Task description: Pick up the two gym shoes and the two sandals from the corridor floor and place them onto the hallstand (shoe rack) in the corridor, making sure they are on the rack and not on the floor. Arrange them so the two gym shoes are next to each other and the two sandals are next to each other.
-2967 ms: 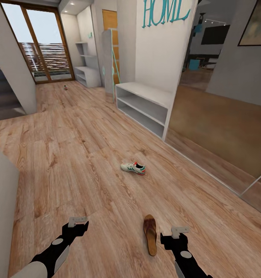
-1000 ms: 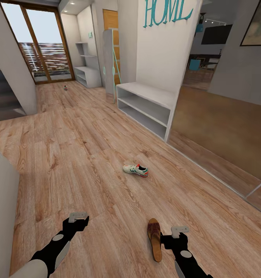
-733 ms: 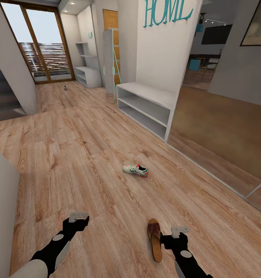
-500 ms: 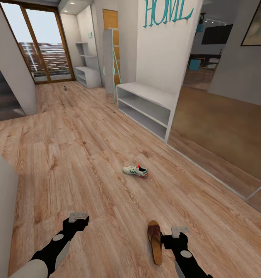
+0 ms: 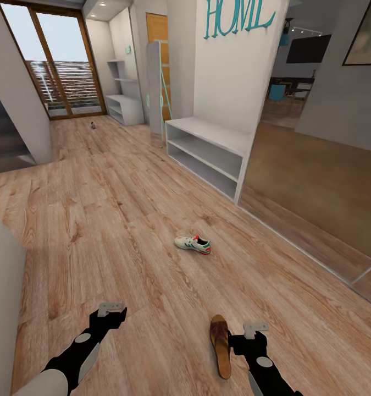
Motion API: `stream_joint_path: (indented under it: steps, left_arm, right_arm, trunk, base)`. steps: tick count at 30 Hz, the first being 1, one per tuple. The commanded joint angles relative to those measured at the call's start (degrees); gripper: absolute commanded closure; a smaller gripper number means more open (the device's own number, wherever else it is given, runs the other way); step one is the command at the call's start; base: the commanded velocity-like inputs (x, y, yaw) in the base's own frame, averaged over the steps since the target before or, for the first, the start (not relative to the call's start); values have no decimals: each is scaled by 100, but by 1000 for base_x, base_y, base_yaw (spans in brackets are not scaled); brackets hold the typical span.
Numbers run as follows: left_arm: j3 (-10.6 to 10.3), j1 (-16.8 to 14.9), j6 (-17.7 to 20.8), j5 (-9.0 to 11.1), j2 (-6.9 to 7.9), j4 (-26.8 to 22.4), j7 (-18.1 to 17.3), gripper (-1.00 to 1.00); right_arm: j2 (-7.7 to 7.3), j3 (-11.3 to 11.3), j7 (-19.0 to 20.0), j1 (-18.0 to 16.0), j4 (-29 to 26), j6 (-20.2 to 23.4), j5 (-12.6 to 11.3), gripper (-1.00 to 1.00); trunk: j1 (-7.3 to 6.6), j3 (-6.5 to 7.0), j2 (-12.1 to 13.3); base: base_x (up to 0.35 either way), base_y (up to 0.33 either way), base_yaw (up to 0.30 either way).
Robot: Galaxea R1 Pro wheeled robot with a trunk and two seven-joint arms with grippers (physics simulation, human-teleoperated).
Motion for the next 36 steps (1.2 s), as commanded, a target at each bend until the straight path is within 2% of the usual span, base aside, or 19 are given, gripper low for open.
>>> stream_joint_path:
  steps: [1, 36]
  left_arm:
    - [29, -3, -16, 1, -1, 5, -31, -100]
    - [49, -3, -35, 7, 29, 5, -33, -100]
  right_arm:
    - [-3, 24, -42, -3, -10, 38, -5, -100]
    - [-3, 24, -42, -6, -10, 38, -5, -100]
  trunk:
    - [-1, -4, -2]
    - [-1, -6, -2]
  base:
    - [1, 0, 0]
    - [17, 18, 0]
